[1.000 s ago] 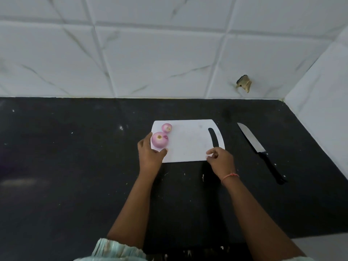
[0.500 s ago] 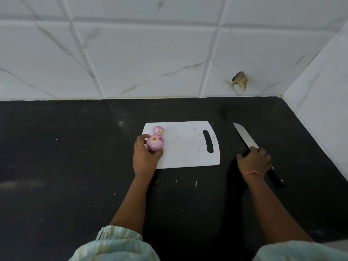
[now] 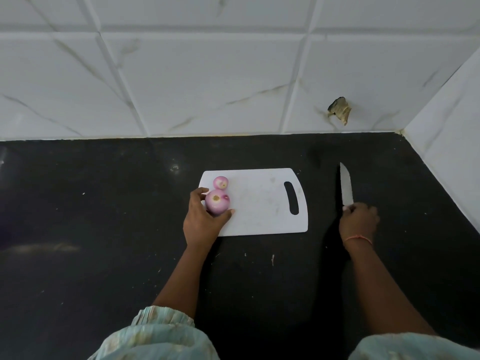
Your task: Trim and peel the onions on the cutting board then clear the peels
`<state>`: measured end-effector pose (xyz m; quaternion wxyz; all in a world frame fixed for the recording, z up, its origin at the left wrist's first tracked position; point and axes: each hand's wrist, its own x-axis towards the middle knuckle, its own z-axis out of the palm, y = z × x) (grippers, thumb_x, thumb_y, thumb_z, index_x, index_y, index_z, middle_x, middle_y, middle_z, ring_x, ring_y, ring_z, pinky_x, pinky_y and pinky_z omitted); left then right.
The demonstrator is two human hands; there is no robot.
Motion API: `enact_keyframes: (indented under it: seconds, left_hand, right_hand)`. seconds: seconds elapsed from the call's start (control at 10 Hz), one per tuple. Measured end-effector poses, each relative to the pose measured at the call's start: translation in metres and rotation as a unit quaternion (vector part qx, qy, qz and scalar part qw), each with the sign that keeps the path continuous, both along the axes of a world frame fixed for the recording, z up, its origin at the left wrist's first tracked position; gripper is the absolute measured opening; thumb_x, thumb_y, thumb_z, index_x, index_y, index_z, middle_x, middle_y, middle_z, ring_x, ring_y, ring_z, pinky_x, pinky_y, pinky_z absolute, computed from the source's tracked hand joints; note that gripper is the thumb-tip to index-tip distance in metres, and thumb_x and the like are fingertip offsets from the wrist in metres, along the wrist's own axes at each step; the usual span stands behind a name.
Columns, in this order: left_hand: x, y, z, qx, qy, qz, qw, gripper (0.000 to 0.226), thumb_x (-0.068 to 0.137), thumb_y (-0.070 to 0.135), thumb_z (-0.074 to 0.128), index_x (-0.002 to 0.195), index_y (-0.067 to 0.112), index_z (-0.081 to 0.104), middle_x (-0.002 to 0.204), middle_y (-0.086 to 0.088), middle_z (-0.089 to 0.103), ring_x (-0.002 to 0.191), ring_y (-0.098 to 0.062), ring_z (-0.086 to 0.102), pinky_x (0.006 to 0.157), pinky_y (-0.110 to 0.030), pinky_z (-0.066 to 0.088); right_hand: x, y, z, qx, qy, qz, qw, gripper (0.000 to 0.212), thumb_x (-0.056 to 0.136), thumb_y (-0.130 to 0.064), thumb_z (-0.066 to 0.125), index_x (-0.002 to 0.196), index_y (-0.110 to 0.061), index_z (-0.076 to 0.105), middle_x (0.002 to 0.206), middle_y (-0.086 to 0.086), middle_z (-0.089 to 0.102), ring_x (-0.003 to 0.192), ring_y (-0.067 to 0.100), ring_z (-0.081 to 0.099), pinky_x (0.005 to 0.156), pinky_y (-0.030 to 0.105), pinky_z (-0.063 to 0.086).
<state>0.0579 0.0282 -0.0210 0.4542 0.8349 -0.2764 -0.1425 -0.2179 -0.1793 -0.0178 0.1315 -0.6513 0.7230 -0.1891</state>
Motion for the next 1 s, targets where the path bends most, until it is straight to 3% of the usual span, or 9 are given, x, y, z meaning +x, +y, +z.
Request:
enact_keyframes:
  seconds: [0.2,0.4,0.6,0.7,0.9,1.0]
  left_hand:
    - [-0.003,0.001,0.0,0.003,-0.022,-0.007,1.0,0.085,0.063,0.056,0.089,0.133,0.033,0.045,0.133,0.014,0.051,0.101,-0.011,0.062,0.079,-0.036,0.056]
    - [-0.004,0.002,-0.004,0.009,-0.041,-0.009,0.999,0.08,0.067,0.051,0.088,0.133,0.026,0.05,0.131,0.009,0.052,0.103,-0.011,0.059,0.081,-0.034,0.054]
    - [-0.002,0.004,-0.004,0.004,-0.03,-0.015,0.999,0.067,0.073,0.047,0.085,0.129,0.029,0.053,0.122,0.014,0.055,0.091,-0.008,0.062,0.079,-0.032,0.054]
    - [-0.005,0.004,-0.002,0.008,-0.026,-0.017,0.999,0.069,0.071,0.048,0.086,0.129,0.033,0.053,0.12,0.016,0.056,0.084,-0.004,0.061,0.078,-0.031,0.054]
    - [-0.005,0.006,-0.004,-0.007,-0.01,-0.017,1.0,0.09,0.068,0.053,0.087,0.143,0.031,0.043,0.132,0.011,0.051,0.096,-0.01,0.063,0.078,-0.031,0.055]
    - [-0.005,0.006,0.003,-0.017,0.05,0.01,0.999,0.087,0.073,0.052,0.085,0.145,0.027,0.042,0.137,0.006,0.048,0.098,-0.009,0.062,0.077,-0.022,0.05]
  right_hand:
    - [0.066,0.031,0.018,0.0,-0.137,0.094,0.986,0.03,0.095,-0.011,0.056,0.121,0.002,0.059,0.119,0.029,0.051,0.105,0.044,0.054,0.093,0.039,0.04]
    - [0.119,0.082,0.019,-0.017,-0.14,0.268,0.953,0.005,0.091,-0.014,0.059,0.094,-0.012,0.062,0.114,0.012,0.051,0.098,0.028,0.057,0.08,0.03,0.046]
    - [0.123,0.099,0.002,0.02,-0.055,0.296,0.954,0.023,0.093,-0.017,0.057,0.115,-0.01,0.055,0.112,0.011,0.048,0.103,0.028,0.049,0.08,0.038,0.05]
    - [0.119,0.101,-0.001,0.022,-0.069,0.299,0.952,0.028,0.093,-0.021,0.058,0.119,-0.01,0.054,0.115,0.01,0.048,0.106,0.027,0.049,0.084,0.037,0.05]
    - [0.115,0.099,0.007,0.048,-0.11,0.302,0.946,0.038,0.091,-0.023,0.061,0.126,-0.01,0.052,0.12,0.011,0.046,0.107,0.027,0.05,0.086,0.032,0.045]
    - [0.112,0.098,0.011,0.074,-0.13,0.285,0.947,0.043,0.091,-0.02,0.061,0.13,-0.01,0.049,0.126,0.011,0.044,0.112,0.028,0.05,0.088,0.033,0.046]
